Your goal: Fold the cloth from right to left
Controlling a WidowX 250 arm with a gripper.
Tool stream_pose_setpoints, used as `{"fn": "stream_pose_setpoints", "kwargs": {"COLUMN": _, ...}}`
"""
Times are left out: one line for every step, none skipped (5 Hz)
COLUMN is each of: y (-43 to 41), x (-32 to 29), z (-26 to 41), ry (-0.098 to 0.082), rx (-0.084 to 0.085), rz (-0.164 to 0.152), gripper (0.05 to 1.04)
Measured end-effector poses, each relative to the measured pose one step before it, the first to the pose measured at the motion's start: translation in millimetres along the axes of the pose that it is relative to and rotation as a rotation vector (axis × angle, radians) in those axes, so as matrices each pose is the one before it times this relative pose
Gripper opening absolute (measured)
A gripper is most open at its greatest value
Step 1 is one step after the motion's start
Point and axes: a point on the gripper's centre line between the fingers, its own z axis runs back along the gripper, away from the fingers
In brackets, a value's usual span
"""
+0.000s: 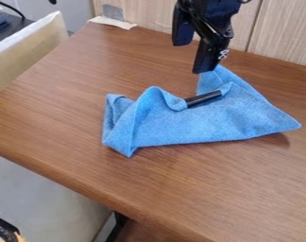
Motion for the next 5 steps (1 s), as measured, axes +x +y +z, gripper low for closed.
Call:
{"fn": "stream_pose_setpoints", "kwargs": {"y": -3.04, "x": 1.20, "z": -10.53, "ry": 0.0250, "rx": -0.0167, "rz": -0.0072, "gripper": 0.999}}
{"fn": "stream_pose_setpoints", "kwargs": {"y": -27.73, "x": 16.71, "z": -1.81, "ry": -0.0162, "rx": -0.0238, "rz": -0.0935, "gripper": 0.999}}
{"fn": "stream_pose_setpoints", "kwargs": {"y": -21.23, "x": 14.06, "z": -1.82, "ry": -0.0124, "rx": -0.0126, "rz": -0.0809, "gripper": 0.999}}
{"fn": "stream_pose_setpoints", "kwargs": {"y": -21.98, "x": 24.54, "z": -3.69, "ry": -0.0363, "rx": -0.0230, "rz": -0.0987, "gripper": 0.999}}
{"fn": "stream_pose_setpoints", "kwargs": {"y": -7.95, "x": 12.65, "z": -3.57, "ry": -0.0278, "rx": -0.0269, "rz": -0.0430, "gripper": 0.999}}
